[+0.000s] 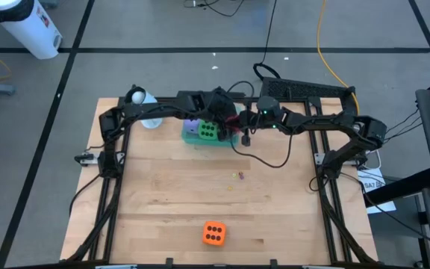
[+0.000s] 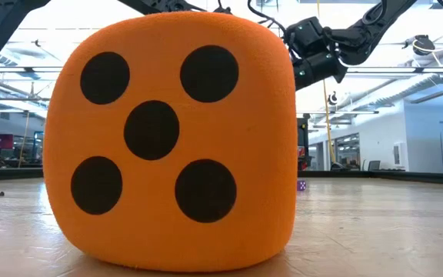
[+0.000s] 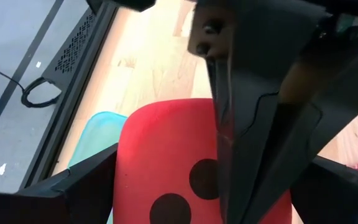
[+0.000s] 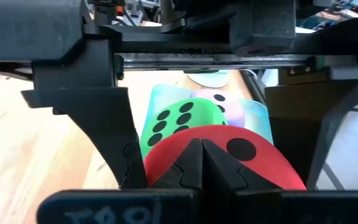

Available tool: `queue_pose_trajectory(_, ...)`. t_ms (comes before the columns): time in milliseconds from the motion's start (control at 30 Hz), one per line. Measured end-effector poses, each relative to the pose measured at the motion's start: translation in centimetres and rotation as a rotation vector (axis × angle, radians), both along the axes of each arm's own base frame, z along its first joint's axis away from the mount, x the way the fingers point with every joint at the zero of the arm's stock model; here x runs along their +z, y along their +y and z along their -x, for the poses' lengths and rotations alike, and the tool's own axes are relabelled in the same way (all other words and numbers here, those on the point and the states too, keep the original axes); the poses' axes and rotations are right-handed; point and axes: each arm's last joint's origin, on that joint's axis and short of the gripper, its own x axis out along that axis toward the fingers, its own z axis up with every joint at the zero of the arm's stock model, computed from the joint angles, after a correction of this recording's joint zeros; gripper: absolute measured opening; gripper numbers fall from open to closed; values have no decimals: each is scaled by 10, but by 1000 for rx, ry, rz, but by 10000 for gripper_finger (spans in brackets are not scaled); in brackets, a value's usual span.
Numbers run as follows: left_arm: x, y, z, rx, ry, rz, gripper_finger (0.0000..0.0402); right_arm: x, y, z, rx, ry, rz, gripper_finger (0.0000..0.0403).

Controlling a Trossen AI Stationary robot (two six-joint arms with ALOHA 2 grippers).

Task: Pick & Place Dice
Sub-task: Put the big red dice into the green bin

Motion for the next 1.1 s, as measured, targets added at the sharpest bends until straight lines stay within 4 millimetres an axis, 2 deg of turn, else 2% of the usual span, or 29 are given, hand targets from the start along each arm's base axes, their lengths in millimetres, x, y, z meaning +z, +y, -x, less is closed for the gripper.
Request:
queue_pose_trajectory(533,3,9,2,-1,-25,-20,399,29,-1,-19,-34,-78,49,0)
queue_pose_trajectory(1100,4,18,4,49,-48,-11,399,22,-10,-10,-77,2,-2,0)
